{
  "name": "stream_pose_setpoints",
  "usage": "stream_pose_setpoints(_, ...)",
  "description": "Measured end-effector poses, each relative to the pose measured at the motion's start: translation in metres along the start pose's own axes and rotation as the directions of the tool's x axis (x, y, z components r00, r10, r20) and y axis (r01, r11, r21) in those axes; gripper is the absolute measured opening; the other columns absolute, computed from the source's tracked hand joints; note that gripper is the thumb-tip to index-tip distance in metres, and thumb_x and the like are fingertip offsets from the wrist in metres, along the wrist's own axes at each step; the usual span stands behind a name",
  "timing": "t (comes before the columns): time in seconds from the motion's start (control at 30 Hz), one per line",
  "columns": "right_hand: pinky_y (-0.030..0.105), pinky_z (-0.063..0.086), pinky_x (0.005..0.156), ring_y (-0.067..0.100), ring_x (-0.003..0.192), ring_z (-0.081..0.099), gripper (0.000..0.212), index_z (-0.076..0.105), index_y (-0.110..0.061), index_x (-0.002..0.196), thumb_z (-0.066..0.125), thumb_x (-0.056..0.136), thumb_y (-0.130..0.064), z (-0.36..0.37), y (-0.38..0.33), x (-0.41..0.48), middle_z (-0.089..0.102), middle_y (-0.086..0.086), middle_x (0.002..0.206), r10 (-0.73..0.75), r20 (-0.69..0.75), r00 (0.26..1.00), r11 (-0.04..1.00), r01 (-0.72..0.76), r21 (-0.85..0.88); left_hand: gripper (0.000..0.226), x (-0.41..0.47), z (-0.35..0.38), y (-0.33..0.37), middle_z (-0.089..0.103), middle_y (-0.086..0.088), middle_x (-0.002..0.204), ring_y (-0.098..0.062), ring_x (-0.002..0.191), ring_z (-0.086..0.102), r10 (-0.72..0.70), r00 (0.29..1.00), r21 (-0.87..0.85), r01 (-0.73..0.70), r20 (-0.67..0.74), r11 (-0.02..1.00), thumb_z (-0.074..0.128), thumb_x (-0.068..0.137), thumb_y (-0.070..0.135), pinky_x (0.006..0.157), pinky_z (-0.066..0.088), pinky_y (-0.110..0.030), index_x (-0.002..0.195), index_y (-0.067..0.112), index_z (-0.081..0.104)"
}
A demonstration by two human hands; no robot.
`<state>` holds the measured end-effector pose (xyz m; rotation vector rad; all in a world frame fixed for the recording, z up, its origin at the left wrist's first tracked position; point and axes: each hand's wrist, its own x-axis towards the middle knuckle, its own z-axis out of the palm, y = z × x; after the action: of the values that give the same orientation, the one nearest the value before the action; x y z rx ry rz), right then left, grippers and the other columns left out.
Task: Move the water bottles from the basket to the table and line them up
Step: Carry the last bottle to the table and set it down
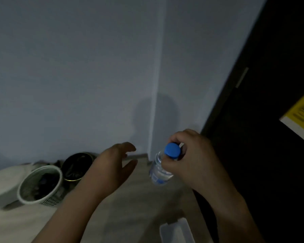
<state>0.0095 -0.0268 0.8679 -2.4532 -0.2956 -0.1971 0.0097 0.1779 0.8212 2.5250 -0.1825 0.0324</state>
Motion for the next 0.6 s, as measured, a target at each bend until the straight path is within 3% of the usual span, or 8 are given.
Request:
stream_pose_setpoints(0.13,0.013,0.041,0.052,0.004,0.061,0.054,0.017,0.058,-0.028,0.076,0.07,0.063,-0.03,0.027,-0.064,0.02,0.056,-0.012,0.081,-0.169,0.062,0.984,0.984,0.165,0.07,0.033,-0.036,-0.054,-0.036,0.058,0.016,0.105,0.002,0.088,0.055,-0.116,0.986,0.01,0.118,-0.123,0.993,0.06,0.087,0.032,0.076,0.041,-0.015,0.119,0.031,0.054)
stream_pose_setpoints(0.43,0.014,0.04,0.054,-0.002,0.064,0.052,0.016,0.063,-0.029,0.075,0.074,0.064,-0.028,0.096,-0.238,0.034,0.058,-0.015,0.081,-0.473,0.136,0.871,0.871,0.439,0.219,0.031,-0.157,-0.192,-0.134,0.061,0.013,0.117,-0.002,0.101,0.06,-0.305,0.872,0.025,0.34,-0.383,0.94,0.061,0.087,0.033,0.084,0.049,-0.023,0.117,0.031,0.056)
stream_pose_setpoints(0.6,0.012,0.04,0.051,-0.002,0.059,0.051,0.015,0.063,-0.03,0.072,0.073,0.06,-0.029,0.135,-0.339,0.023,0.059,-0.015,0.079,-0.598,0.117,0.793,0.785,0.55,0.287,0.029,-0.231,-0.255,-0.183,0.058,0.018,0.103,0.001,0.099,0.06,-0.347,0.803,0.026,0.41,-0.485,0.912,0.062,0.086,0.034,0.085,0.048,-0.021,0.114,0.032,0.056)
